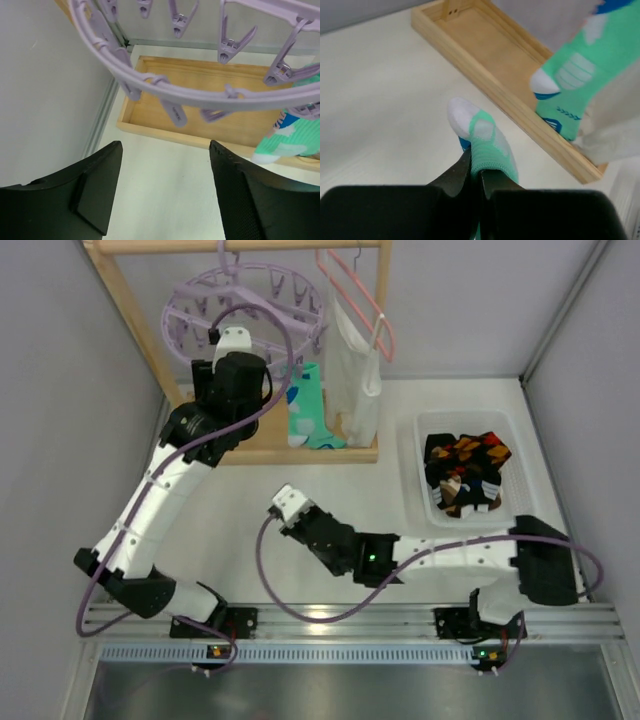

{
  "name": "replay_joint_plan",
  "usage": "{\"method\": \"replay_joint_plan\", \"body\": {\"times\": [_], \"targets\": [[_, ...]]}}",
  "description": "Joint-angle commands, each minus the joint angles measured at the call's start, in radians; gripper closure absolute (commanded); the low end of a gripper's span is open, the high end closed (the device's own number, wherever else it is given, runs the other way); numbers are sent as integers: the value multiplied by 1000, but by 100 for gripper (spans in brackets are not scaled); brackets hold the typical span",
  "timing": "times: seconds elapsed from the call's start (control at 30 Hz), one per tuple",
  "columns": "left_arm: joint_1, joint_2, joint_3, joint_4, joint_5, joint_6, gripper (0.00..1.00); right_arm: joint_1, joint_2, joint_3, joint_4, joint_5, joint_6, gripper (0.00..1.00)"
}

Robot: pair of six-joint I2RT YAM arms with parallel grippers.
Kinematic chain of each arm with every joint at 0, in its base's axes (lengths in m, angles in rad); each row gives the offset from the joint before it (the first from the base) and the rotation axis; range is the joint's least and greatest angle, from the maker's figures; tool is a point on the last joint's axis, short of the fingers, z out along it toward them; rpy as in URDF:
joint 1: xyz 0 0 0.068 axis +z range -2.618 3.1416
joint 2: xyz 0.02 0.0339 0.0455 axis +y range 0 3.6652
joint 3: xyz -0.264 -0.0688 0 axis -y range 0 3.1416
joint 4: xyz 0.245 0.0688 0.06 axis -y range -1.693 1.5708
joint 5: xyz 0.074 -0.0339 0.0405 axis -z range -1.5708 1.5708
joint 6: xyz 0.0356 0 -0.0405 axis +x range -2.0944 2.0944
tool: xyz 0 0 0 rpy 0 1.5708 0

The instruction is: Remove the socks clipped to the hanger

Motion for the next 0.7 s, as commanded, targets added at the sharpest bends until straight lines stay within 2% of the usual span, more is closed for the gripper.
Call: {"method": "replay_joint_plan", "body": {"times": [0.0, 0.07, 0.1, 0.17, 0.33, 0.4, 0.43, 0.47, 0.53, 0.6, 0.67], "targets": [[2, -122, -35, 0, 50, -42, 25, -109, -265, 3, -320, 34, 308, 100], [2, -179, -62, 0, 60, -56, 16, -176, -342, -14, -496, -33, 368, 100], [2, -197, -91, 0, 79, -62, 8, -247, -411, -19, -535, -67, 404, 100], [1, -266, -130, 0, 99, -84, 3, -318, -477, -30, -621, -76, 422, 100], [2, -416, -298, 3, 152, -122, 2, -595, -605, 3, -744, -182, 422, 100], [2, -490, -373, 4, 171, -136, 2, -748, -603, 22, -772, -231, 410, 100], [2, -518, -400, 6, 192, -157, 2, -799, -596, 27, -769, -318, 403, 100], [2, -567, -452, 12, 200, -169, 2, -912, -564, 29, -761, -366, 387, 100], [2, -614, -515, 35, 221, -191, 2, -1014, -513, 42, -735, -494, 373, 100], [2, -696, -638, 97, 232, -188, 2, -1141, -417, 56, -720, -538, 370, 100], [2, -772, -717, 130, 244, -183, 2, -1204, -344, 76, -675, -593, 379, 100]]}}
